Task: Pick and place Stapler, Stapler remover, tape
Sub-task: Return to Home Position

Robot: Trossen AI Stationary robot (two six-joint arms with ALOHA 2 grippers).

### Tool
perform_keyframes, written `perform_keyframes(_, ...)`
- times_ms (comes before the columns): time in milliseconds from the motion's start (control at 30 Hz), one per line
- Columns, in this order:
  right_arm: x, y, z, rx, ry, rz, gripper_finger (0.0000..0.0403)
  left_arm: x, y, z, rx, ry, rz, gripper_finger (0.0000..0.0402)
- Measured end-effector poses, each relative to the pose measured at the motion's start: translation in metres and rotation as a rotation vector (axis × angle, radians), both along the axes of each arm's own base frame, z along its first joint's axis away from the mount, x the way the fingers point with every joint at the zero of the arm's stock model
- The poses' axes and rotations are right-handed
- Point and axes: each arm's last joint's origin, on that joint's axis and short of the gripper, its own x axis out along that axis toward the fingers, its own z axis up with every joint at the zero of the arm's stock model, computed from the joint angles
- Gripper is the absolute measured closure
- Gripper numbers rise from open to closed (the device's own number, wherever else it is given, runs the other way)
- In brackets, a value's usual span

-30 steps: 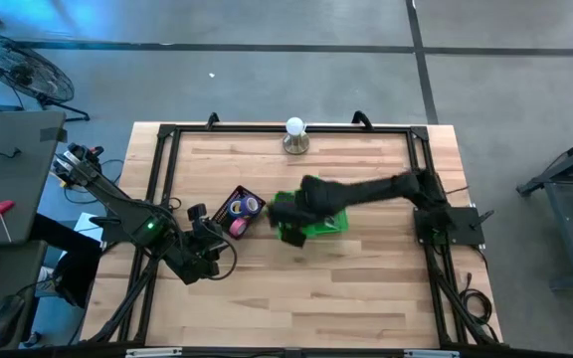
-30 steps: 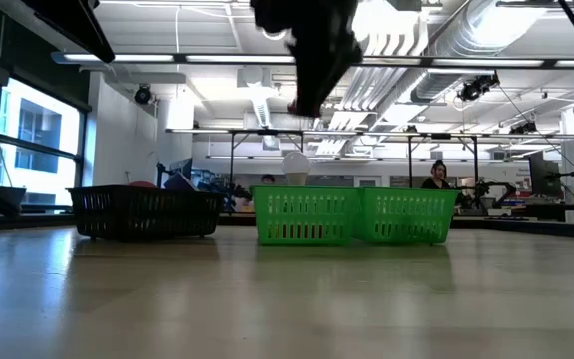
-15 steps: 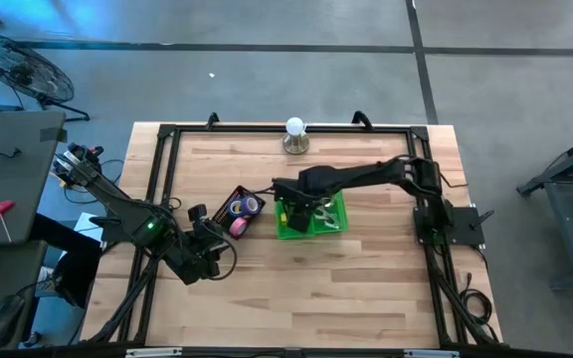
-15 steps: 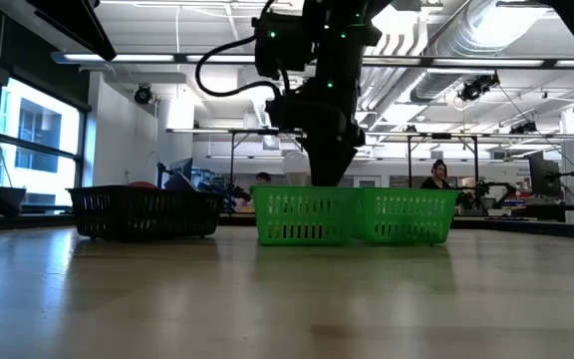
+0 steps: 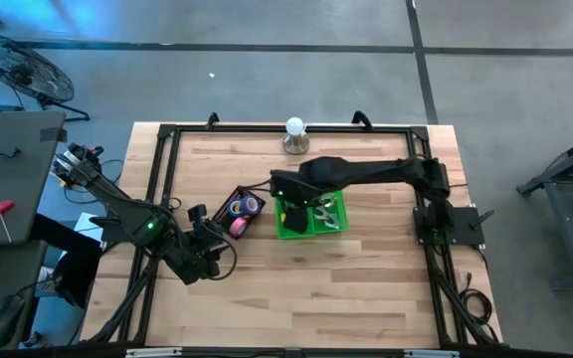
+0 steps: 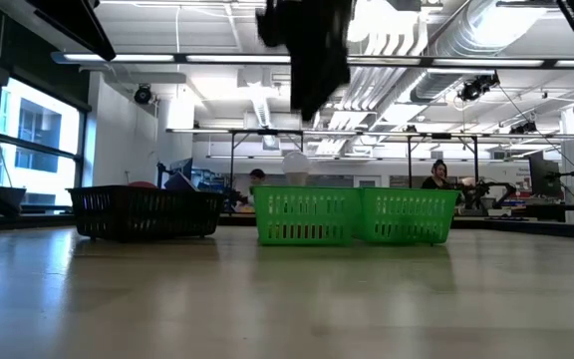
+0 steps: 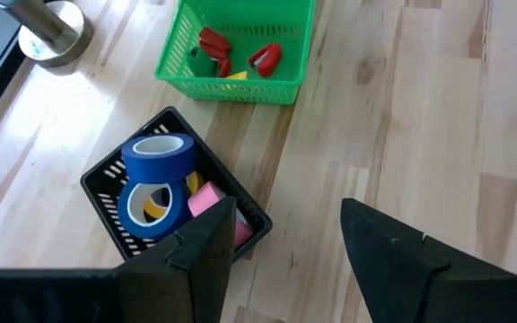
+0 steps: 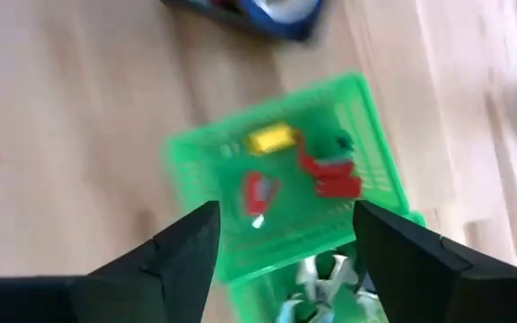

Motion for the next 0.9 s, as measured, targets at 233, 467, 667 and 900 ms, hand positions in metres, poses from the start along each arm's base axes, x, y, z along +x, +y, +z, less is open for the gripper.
perform_keyframes(233, -0.042, 0.062, 0.082, -0.117, -0.157, 0.196, 0.0156, 0.001, 0.000, 0.001, 0.007, -0.017, 0.003, 0.0206)
perform_keyframes(467, -0.126, 0.107, 0.114, -0.250, -0.125, 0.253, 0.0155, 0.031, 0.009, 0.019, 0.283, -0.165, -0.168, 0.0206)
perform_keyframes(667, -0.209, 0.116, 0.127, -0.320, -0.358, 0.267, 0.0155, 0.066, 0.041, 0.051, 0.211, -0.352, -0.540, 0.0206)
perform_keyframes(900, -0.295, 0.093, 0.096, -0.053, -0.817, 0.419, 0.0154, 0.057, 0.123, 0.066, 0.037, -0.397, -0.371, 0.0206)
